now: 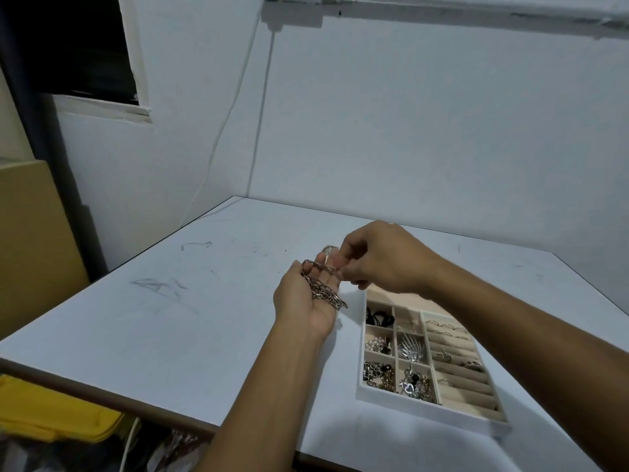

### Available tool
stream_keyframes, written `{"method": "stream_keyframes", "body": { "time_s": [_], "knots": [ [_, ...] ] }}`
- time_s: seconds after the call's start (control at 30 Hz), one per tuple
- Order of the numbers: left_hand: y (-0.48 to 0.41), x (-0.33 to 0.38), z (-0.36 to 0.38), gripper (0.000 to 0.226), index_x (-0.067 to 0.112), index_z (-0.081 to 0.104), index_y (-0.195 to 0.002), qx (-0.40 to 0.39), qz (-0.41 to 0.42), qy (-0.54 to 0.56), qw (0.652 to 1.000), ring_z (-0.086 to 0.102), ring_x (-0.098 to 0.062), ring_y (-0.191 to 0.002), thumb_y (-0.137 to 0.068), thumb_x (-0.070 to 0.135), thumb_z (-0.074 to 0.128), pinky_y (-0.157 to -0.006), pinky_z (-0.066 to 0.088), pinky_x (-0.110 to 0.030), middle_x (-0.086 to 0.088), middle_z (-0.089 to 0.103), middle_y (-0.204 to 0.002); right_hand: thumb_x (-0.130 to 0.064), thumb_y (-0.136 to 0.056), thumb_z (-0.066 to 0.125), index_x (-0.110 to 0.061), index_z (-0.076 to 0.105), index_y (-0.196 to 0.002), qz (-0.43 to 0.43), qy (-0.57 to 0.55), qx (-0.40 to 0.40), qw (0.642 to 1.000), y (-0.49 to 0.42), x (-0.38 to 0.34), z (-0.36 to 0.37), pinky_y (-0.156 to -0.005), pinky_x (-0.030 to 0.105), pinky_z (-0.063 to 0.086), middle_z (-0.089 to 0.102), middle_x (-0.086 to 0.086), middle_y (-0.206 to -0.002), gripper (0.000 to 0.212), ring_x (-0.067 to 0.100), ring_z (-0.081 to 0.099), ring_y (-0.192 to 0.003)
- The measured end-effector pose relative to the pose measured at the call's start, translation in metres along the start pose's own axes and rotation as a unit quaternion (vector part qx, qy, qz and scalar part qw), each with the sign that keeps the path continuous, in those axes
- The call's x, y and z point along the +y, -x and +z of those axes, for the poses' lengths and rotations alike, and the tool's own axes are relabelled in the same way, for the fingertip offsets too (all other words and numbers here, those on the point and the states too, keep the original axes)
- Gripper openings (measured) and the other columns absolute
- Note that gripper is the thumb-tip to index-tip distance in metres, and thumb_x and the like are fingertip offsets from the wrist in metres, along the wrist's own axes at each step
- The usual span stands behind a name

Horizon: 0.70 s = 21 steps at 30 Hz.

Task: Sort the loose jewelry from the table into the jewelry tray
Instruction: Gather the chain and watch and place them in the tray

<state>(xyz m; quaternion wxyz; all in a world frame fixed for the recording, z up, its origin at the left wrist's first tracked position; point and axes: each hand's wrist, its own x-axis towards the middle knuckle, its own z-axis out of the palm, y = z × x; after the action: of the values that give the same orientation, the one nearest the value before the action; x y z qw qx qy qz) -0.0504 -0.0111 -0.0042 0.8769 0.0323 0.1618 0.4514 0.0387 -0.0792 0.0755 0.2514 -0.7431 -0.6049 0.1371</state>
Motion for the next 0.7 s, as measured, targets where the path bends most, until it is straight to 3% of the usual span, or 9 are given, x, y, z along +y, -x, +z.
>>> {"method": "stream_keyframes", "body": {
  "time_s": [0.07,0.13,0.27,0.4,0.5,0.6,0.7],
  "knots": [
    [-0.003,0.001,0.001,0.031,0.009,0.043,-0.074,0.006,0.002,0.005,1.0,0.068,-0.024,-0.054,-0.103,0.016,0.033,-0.051,0.059,-0.035,-0.011,0.062,-0.061,-0.01,-0.077,0.074,-0.017,0.073,-0.077,-0.008,-0.01,0.032,0.999,0.008,0.006,0.007,-0.057,0.014,0.049,0.069,-0.006,-0.066,0.007,0.003,0.064,-0.056],
    [-0.007,0.002,0.002,0.028,0.009,0.043,-0.075,0.018,0.003,-0.003,1.0,0.061,-0.02,-0.053,-0.101,0.014,0.034,-0.051,0.057,-0.029,-0.009,0.054,-0.066,-0.01,-0.077,0.075,-0.018,0.074,-0.077,-0.011,-0.024,0.048,0.999,0.015,0.011,0.015,-0.052,0.008,0.042,0.064,-0.011,-0.061,0.008,-0.005,0.058,-0.052],
    [-0.013,0.002,0.003,0.025,0.009,0.045,-0.075,0.027,0.006,-0.018,0.999,0.049,-0.019,-0.063,-0.099,0.013,0.039,-0.062,0.052,-0.031,-0.006,0.048,-0.065,-0.011,-0.078,0.073,-0.021,0.074,-0.078,-0.002,-0.045,0.066,0.997,0.024,0.02,0.027,-0.056,0.009,0.044,0.066,-0.009,-0.066,0.01,0.0,0.06,-0.059],
    [-0.009,0.001,0.007,0.023,0.009,0.046,-0.075,0.018,0.003,-0.039,0.999,0.05,-0.017,-0.062,-0.096,0.017,0.053,-0.05,0.05,-0.026,-0.002,0.047,-0.057,-0.015,-0.08,0.073,-0.024,0.072,-0.078,0.011,-0.095,0.084,0.992,0.027,0.024,0.031,-0.051,0.006,0.039,0.069,-0.008,-0.067,0.009,-0.002,0.06,-0.057],
    [-0.002,0.0,0.012,0.021,0.008,0.046,-0.076,0.018,0.007,-0.027,0.999,0.054,-0.017,-0.057,-0.097,0.011,0.05,-0.048,0.053,-0.024,-0.004,0.049,-0.059,-0.021,-0.08,0.075,-0.023,0.07,-0.081,0.027,-0.163,0.096,0.982,0.031,0.027,0.036,-0.055,0.016,0.047,0.072,-0.005,-0.073,0.006,0.01,0.068,-0.067],
    [0.004,-0.002,0.017,0.025,0.006,0.047,-0.076,0.013,0.009,-0.003,1.0,0.061,-0.019,-0.043,-0.1,0.011,0.043,-0.047,0.056,-0.026,-0.008,0.057,-0.05,-0.024,-0.08,0.076,-0.022,0.067,-0.084,0.042,-0.212,0.102,0.971,0.032,0.03,0.042,-0.072,0.035,0.055,0.073,-0.002,-0.078,0.01,0.017,0.071,-0.073],
    [0.007,-0.004,0.021,0.027,0.005,0.047,-0.076,0.009,0.01,-0.003,1.0,0.062,-0.02,-0.04,-0.101,0.013,0.039,-0.047,0.056,-0.027,-0.009,0.058,-0.047,-0.017,-0.08,0.077,-0.012,0.067,-0.088,0.05,-0.302,0.095,0.947,0.029,0.034,0.045,-0.085,0.044,0.058,0.073,0.007,-0.083,0.014,0.019,0.073,-0.074]
  ]
}}
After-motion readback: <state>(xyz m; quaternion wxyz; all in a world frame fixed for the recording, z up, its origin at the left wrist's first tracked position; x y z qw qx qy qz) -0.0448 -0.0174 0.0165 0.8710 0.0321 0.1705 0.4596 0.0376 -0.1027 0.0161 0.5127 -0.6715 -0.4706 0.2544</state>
